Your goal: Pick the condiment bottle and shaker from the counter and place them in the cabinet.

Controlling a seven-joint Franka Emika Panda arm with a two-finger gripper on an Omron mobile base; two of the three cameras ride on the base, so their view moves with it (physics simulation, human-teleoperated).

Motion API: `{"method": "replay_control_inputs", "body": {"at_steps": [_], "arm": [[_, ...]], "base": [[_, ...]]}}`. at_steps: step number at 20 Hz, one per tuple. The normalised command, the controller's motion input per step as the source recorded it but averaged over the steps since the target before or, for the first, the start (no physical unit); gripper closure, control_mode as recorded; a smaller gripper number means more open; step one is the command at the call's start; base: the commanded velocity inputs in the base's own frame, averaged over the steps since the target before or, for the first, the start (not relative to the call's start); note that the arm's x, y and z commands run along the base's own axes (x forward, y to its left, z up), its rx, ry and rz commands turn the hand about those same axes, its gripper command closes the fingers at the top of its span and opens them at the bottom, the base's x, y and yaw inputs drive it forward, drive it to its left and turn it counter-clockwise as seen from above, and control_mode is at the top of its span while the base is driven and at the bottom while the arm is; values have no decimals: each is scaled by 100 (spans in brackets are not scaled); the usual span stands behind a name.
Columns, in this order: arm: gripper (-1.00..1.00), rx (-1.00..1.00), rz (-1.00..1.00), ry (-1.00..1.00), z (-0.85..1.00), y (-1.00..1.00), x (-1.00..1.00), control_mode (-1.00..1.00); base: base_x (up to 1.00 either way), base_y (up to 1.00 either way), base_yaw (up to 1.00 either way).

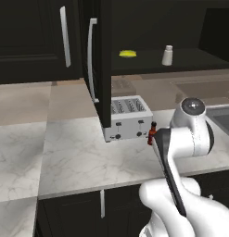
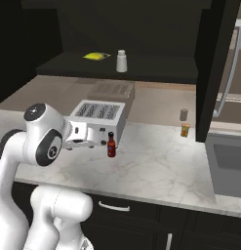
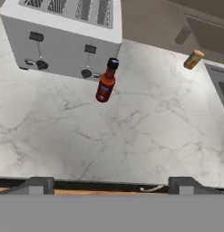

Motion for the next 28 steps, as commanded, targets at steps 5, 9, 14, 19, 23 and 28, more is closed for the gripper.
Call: {"method": "replay_control_inputs", "body": {"at_steps": [5, 9, 14, 19, 23, 28], "arm": [[-100, 5, -2, 0, -12, -14, 33, -100], [-100, 11, 0, 0, -21, -2, 19, -100], [-100, 13, 0, 0, -36, 0, 20, -100], [-100, 9, 0, 0, -36, 0, 25, -100], [-100, 3, 0, 0, -22, 0, 35, -100], [-100, 1, 0, 0, -16, 0, 42, -100]], "base": [[0, 0, 0], [0, 0, 0], [0, 0, 0], [0, 0, 0], [0, 0, 0], [0, 0, 0]]}}
